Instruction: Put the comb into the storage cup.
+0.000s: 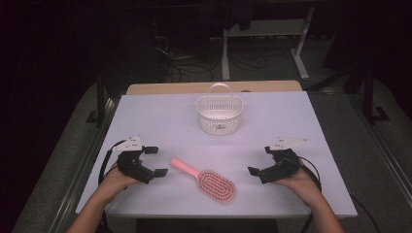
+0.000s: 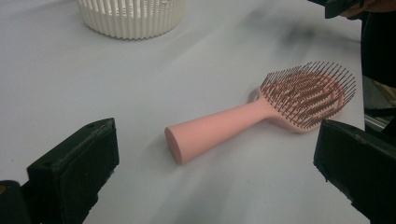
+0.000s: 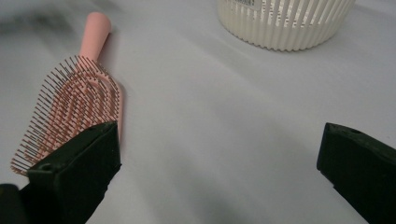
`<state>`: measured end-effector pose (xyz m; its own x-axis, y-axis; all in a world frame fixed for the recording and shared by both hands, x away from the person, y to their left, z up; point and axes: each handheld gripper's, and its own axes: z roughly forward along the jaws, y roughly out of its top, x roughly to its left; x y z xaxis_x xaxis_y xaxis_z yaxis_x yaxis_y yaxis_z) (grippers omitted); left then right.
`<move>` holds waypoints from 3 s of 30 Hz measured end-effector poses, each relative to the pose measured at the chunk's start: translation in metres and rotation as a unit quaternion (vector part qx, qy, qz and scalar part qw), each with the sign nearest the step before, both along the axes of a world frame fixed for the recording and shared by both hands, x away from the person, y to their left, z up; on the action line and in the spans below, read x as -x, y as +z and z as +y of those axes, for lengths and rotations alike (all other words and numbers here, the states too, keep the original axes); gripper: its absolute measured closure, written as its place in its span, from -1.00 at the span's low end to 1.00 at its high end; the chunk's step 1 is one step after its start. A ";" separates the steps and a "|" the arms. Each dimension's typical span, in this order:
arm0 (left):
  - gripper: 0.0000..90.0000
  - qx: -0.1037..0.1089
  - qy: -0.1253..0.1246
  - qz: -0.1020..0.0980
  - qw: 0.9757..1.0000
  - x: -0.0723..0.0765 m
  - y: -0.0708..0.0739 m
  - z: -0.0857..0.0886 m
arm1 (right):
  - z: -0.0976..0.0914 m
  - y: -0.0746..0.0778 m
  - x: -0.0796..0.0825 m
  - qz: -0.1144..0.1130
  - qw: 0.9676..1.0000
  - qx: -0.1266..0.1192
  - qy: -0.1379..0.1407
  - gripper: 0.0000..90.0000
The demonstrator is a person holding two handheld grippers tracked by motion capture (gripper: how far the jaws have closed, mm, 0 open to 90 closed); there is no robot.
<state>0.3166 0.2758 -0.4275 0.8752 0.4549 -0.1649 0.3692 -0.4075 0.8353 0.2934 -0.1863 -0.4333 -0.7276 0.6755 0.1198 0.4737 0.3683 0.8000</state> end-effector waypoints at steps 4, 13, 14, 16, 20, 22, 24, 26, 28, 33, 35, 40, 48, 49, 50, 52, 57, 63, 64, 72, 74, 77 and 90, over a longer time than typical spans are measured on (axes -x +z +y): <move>-1.00 0.001 -0.001 0.003 1.000 -0.001 0.000 0.000 | 0.000 0.000 0.000 0.000 1.000 0.001 0.001 -1.00; -1.00 -0.001 0.001 0.001 1.000 -0.002 0.002 -0.005 | -0.002 0.001 0.000 0.000 1.000 -0.005 -0.001 -1.00; -1.00 0.000 0.002 0.002 1.000 -0.002 0.002 -0.006 | -0.002 0.001 0.000 0.000 1.000 -0.003 0.000 -1.00; -1.00 -0.005 0.000 0.002 1.000 -0.003 0.002 -0.006 | -0.002 0.001 0.000 -0.002 1.000 -0.003 -0.002 -1.00; -1.00 0.000 0.001 0.006 1.000 -0.006 0.002 -0.006 | -0.002 0.002 0.000 -0.002 1.000 -0.001 -0.002 -1.00; -0.99 -0.001 0.001 0.004 1.000 -0.007 0.003 -0.007 | -0.003 0.001 0.000 -0.002 1.000 -0.003 -0.004 -1.00; -0.99 0.001 -0.001 0.001 1.000 -0.008 0.004 -0.008 | -0.002 0.002 0.001 -0.003 1.000 0.000 -0.002 -1.00; -0.99 -0.002 -0.002 0.001 1.000 -0.009 0.005 -0.010 | -0.002 0.002 0.001 -0.003 1.000 -0.001 -0.001 -1.00; -0.99 0.000 -0.002 0.000 1.000 -0.009 0.006 -0.011 | -0.001 0.002 0.000 -0.003 1.000 -0.001 0.000 -1.00; -0.99 -0.001 -0.002 -0.001 1.000 -0.012 0.007 -0.014 | -0.001 0.001 -0.001 -0.003 1.000 0.001 0.001 -1.00; -0.99 0.002 -0.002 -0.001 1.000 -0.014 0.008 -0.015 | 0.000 0.001 -0.001 -0.002 1.000 0.001 0.003 -1.00; -0.99 0.001 -0.001 0.000 1.000 -0.018 0.009 -0.019 | 0.000 0.001 -0.001 -0.001 1.000 0.000 0.002 -1.00; -0.98 0.003 0.001 -0.002 1.000 -0.024 0.014 -0.023 | -0.001 0.001 -0.002 -0.001 1.000 -0.005 0.002 -1.00; -0.92 0.004 -0.002 -0.004 1.000 -0.025 0.016 -0.025 | 0.000 0.001 -0.002 -0.001 1.000 -0.005 0.003 -1.00; -0.92 0.005 -0.001 -0.005 1.000 -0.026 0.016 -0.026 | 0.000 0.001 -0.002 -0.002 1.000 -0.004 0.003 -1.00; -0.91 0.003 0.000 -0.003 1.000 -0.027 0.016 -0.027 | 0.000 0.001 -0.001 -0.001 1.000 -0.006 0.002 -1.00; -0.84 -0.006 -0.004 -0.003 1.000 -0.031 0.018 -0.030 | 0.001 0.002 -0.001 -0.001 1.000 -0.006 0.002 -1.00; -0.67 -0.008 -0.002 0.001 1.000 -0.038 0.021 -0.034 | 0.002 0.002 -0.001 -0.001 1.000 -0.005 0.003 -1.00; -0.66 -0.007 -0.003 0.002 1.000 -0.040 0.022 -0.035 | 0.002 0.002 -0.001 -0.001 1.000 -0.005 0.003 -1.00; -0.38 -0.016 -0.005 -0.001 1.000 -0.047 0.026 -0.040 | 0.002 0.001 -0.003 -0.002 1.000 -0.007 0.001 -1.00; -0.32 -0.017 -0.002 0.001 1.000 -0.049 0.026 -0.042 | 0.001 0.002 -0.003 -0.002 1.000 -0.009 0.000 -1.00; -0.24 -0.020 -0.002 0.001 1.000 -0.051 0.026 -0.044 | 0.001 0.002 -0.003 -0.002 1.000 -0.010 -0.001 -1.00; 0.18 -0.023 0.002 0.001 1.000 -0.063 0.033 -0.050 | 0.001 0.002 -0.003 -0.002 1.000 -0.010 0.000 -1.00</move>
